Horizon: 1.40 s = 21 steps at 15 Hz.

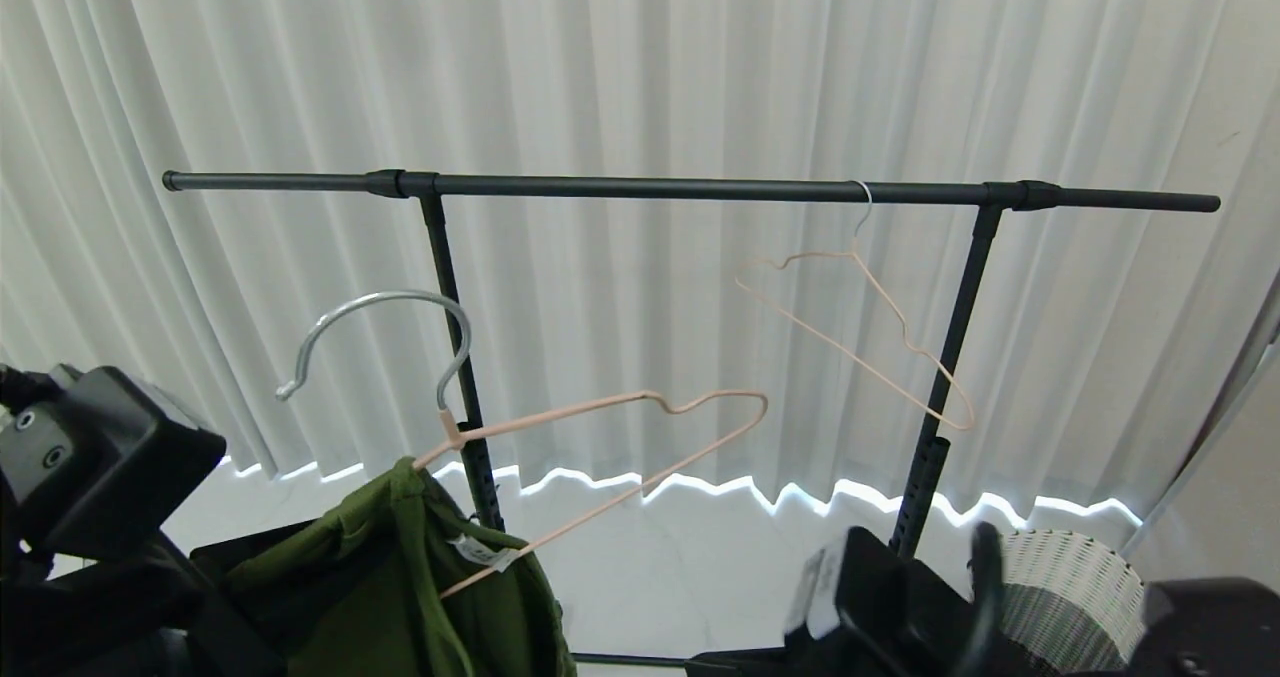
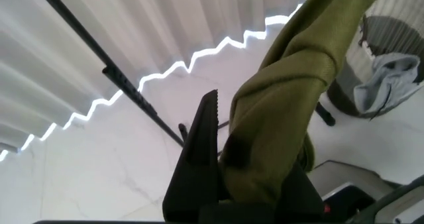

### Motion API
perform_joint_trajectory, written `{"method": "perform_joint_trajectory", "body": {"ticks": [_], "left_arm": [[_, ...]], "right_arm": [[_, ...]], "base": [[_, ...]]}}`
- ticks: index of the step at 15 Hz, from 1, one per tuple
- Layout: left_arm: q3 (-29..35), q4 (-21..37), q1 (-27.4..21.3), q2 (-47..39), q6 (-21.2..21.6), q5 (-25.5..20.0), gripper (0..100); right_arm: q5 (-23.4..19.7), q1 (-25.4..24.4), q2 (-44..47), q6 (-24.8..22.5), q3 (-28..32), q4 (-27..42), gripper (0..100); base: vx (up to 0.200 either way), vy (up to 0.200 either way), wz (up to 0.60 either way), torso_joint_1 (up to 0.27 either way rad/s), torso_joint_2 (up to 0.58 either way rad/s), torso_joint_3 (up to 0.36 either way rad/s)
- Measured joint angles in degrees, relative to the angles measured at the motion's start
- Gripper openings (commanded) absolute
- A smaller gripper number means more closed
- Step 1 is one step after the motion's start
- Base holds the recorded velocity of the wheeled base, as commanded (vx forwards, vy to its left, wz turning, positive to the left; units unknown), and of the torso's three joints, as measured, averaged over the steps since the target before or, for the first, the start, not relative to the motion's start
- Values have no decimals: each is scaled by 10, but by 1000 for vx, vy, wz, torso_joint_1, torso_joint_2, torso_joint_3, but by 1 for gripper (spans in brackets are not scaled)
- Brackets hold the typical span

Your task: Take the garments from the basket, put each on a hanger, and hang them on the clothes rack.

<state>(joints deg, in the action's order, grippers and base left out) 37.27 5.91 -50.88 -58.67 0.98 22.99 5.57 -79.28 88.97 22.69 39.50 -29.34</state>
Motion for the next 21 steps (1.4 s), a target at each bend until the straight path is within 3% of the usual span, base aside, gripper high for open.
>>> {"method": "perform_joint_trajectory", "body": {"ticks": [4,7,9,15,21], "left_arm": [[25,0,-1,-14,-1,-6,0],[29,0,-1,-12,0,-12,0],[33,0,-1,-11,0,-12,0],[29,5,1,-5,-1,-11,0],[-20,5,0,3,0,-30,0]], "right_arm": [[73,25,95,90,112,62,100],[153,55,161,100,138,63,100],[174,67,191,100,135,65,100],[223,113,203,75,61,84,100],[246,272,141,-26,17,56,100]], "base": [[0,0,0,0,0,0],[0,0,0,0,0,0],[0,0,0,0,0,0],[0,0,0,0,0,0],[0,0,0,0,0,0]]}}
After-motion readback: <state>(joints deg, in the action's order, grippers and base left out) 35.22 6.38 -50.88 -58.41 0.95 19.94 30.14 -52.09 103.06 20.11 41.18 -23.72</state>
